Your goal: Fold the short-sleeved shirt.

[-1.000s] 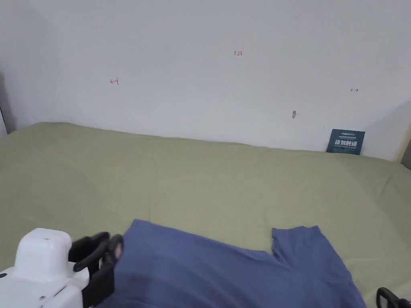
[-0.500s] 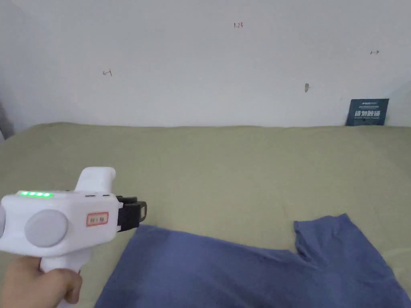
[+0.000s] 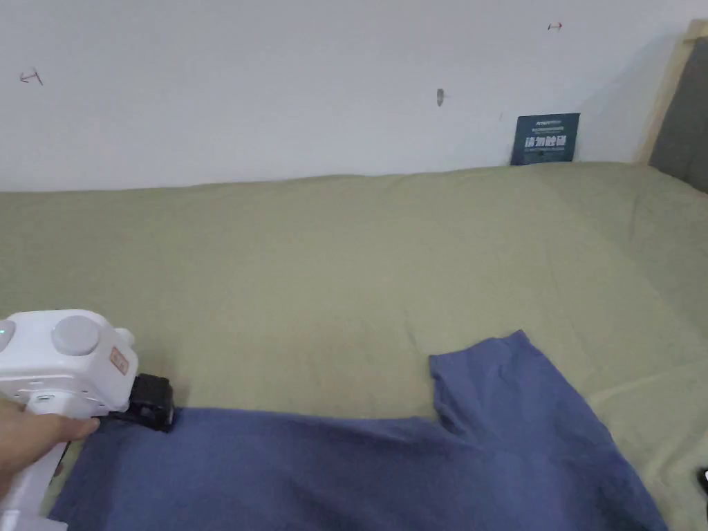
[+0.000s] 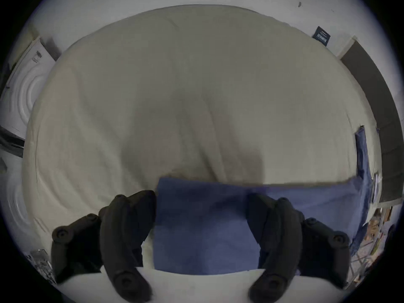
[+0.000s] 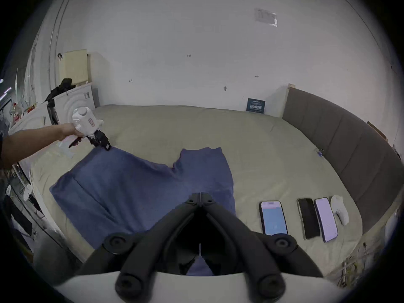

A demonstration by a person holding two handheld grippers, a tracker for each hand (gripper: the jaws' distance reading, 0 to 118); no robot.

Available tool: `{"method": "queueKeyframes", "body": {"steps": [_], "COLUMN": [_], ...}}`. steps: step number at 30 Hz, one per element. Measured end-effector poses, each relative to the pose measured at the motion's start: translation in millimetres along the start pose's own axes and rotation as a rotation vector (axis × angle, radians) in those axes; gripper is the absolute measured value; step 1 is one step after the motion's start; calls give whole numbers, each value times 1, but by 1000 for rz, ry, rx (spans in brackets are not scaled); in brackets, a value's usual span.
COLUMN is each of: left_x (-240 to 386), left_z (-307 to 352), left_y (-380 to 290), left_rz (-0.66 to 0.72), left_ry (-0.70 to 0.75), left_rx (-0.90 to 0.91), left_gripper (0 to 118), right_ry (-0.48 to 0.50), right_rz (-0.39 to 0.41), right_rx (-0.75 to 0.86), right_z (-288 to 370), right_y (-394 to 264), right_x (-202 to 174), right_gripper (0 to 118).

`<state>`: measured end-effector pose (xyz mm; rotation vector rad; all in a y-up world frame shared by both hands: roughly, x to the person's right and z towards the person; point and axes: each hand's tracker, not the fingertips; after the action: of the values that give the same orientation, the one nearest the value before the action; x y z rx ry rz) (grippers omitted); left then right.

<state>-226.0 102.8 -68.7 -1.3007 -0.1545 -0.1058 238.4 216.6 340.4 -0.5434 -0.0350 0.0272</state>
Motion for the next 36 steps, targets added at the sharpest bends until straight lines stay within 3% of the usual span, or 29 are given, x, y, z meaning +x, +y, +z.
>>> {"method": "queueKeyframes", "body": {"steps": [1, 4, 6, 7, 9, 10, 12, 13, 20, 22, 23, 24, 25, 26, 29, 36], "left_x": [-3, 1, -7, -9, -13, -13, -14, -15, -23, -22, -24, -25, -26, -28, -32, -48], "left_z": [5, 12, 17, 21, 20, 22, 22, 23, 23, 21, 21, 21, 22, 25, 45, 126], "left_y": [-1, -9, -6, -7, -6, -8, -9, -10, -10, -12, -13, -16, -17, -20, -31, -87], "left_rz": [-5, -25, -14, -10, 11, -7, -31, -29, 7, 11, 17, 34, 48, 56, 32, -32], "left_ry": [-5, -17, -6, -67, -148, -120, -100, -104, -126, -133, -144, -175, -192, -199, -220, -284], "left_rx": [30, 73, 89, 116, 113, 118, 123, 122, 135, 136, 142, 135, 140, 148, 201, 322], "left_gripper": [89, 62, 1, 2, 2, 2, 2, 2, 2, 2, 2, 2, 2, 2, 2, 2], "right_ry": [6, 18, 27, 1, 59, 77, 49, 47, -39, -82, -147, -80, -23, -27, -16, 147], "right_rz": [16, 77, 123, 100, 28, -9, -32, -26, -241, -235, -190, -225, -281, -294, -138, -68], "right_rx": [-7, -39, -121, -174, -323, -425, -601, -669, -799, -795, -769, -719, -679, -662, -570, -396], "right_z": [-14, -64, -107, -133, -185, -211, -256, -278, -322, -309, -304, -297, -285, -274, -231, -131], "right_y": [10, 42, 65, 76, 90, 95, 95, 89, 60, 59, 62, 63, 67, 72, 89, 95], "right_x": [5, 18, 26, 31, 46, 50, 55, 58, 63, 56, 55, 57, 58, 52, 41, 27], "right_gripper": [0, 0, 0, 0, 1, 12, 87, 106, 93, 55, 23, 0, 0, 0, 0, 0]}}
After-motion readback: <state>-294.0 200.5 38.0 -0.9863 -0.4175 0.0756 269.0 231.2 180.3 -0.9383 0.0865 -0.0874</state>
